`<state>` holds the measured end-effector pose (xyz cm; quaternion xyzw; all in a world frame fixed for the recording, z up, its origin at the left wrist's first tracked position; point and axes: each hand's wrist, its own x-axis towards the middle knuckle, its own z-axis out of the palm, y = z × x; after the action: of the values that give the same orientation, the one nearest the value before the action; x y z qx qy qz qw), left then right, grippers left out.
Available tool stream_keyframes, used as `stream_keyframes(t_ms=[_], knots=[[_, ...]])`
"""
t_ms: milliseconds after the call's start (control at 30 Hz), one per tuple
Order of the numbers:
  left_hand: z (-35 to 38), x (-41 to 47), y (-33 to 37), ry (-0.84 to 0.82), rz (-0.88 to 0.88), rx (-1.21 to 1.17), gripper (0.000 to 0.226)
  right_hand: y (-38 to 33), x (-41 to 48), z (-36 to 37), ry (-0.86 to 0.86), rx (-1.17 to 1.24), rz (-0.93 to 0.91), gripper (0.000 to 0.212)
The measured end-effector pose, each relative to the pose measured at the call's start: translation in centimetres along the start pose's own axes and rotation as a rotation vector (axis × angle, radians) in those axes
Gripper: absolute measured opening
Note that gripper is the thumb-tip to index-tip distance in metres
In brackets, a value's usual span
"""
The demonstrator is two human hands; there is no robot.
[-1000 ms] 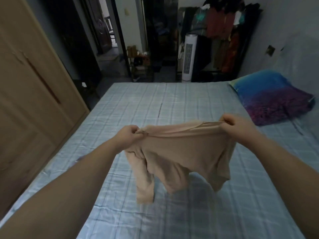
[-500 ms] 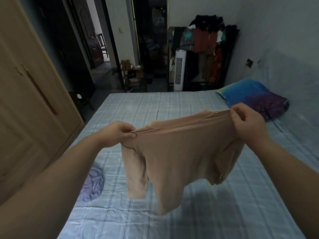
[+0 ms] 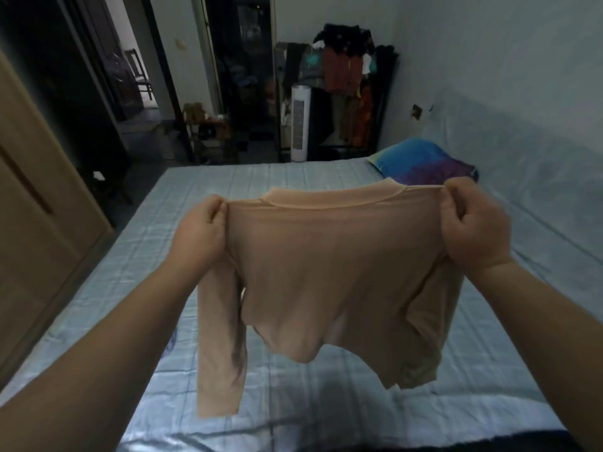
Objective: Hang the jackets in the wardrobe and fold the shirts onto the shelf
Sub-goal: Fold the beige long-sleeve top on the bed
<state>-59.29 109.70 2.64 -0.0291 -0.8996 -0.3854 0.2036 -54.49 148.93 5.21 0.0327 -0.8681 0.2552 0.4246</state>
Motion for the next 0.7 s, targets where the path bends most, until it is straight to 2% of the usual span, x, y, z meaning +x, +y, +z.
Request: stream_keyframes(t_ms=[133,300,467,700], knots=[[2.0,-1.4,0.5,0.169,-0.008,0.008,0.020,1.6,-0.5,0.9,-0.013,-0.111,0.013,0.008],[6.4,0.4,-1.2,0.211,0.073,0.231,0.011,6.1,-0.3,5.4,-0.087,-0.200,0.052,0.014],[14.1,5.1,-4.8,0.103,0.060,0.346,0.014,13.9,0.0,14.0,-0.255,-0.286,0.080,0.022],[29.4,11.1,-13.7,-0.110,-0.161,0.456,0.015,25.7,-0.4,31.4,-0.540,-0.289,0.183,0.025]])
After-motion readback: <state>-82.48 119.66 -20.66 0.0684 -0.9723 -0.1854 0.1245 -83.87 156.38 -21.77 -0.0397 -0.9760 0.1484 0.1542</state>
